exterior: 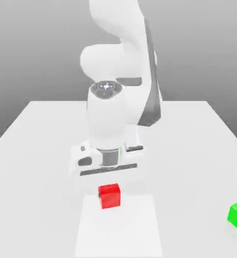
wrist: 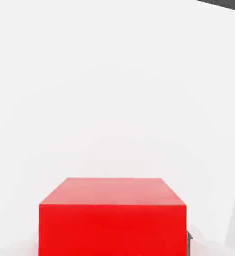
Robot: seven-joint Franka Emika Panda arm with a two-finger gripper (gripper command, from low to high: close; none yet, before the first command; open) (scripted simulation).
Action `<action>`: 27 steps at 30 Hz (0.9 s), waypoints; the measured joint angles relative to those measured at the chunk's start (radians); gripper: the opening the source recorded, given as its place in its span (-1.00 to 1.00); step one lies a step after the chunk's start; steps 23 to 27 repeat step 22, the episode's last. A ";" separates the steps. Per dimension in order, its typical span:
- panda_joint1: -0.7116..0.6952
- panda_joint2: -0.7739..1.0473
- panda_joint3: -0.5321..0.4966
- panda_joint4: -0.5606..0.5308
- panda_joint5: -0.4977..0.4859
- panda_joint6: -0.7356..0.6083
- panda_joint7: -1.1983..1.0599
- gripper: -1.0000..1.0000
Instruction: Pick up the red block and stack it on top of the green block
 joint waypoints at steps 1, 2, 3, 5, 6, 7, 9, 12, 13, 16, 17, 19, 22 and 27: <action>0.014 -0.006 0.013 0.018 -0.011 -0.024 -0.003 -1.00; 0.054 -0.002 0.033 0.043 -0.021 -0.046 -0.011 -1.00; 0.097 0.009 0.051 0.075 -0.031 -0.066 -0.021 -1.00; 0.164 0.039 0.098 0.144 -0.047 -0.105 -0.048 -1.00; 0.201 0.056 0.117 0.179 -0.053 -0.123 -0.064 -1.00; 0.237 0.074 0.138 0.215 -0.057 -0.142 -0.080 -1.00; 0.302 0.110 0.181 0.288 -0.063 -0.180 -0.116 -1.00; 0.377 0.163 0.255 0.394 -0.069 -0.236 -0.170 -1.00; 0.399 0.180 0.281 0.426 -0.070 -0.252 -0.187 -1.00; 0.445 0.272 0.304 0.479 -0.106 -0.217 -0.188 -1.00; 0.455 0.307 0.296 0.484 -0.123 -0.188 -0.178 -1.00; 0.471 0.362 0.280 0.490 -0.150 -0.140 -0.160 1.00; 0.471 0.362 0.280 0.490 -0.150 -0.140 -0.160 1.00; 0.471 0.362 0.280 0.490 -0.150 -0.140 -0.160 1.00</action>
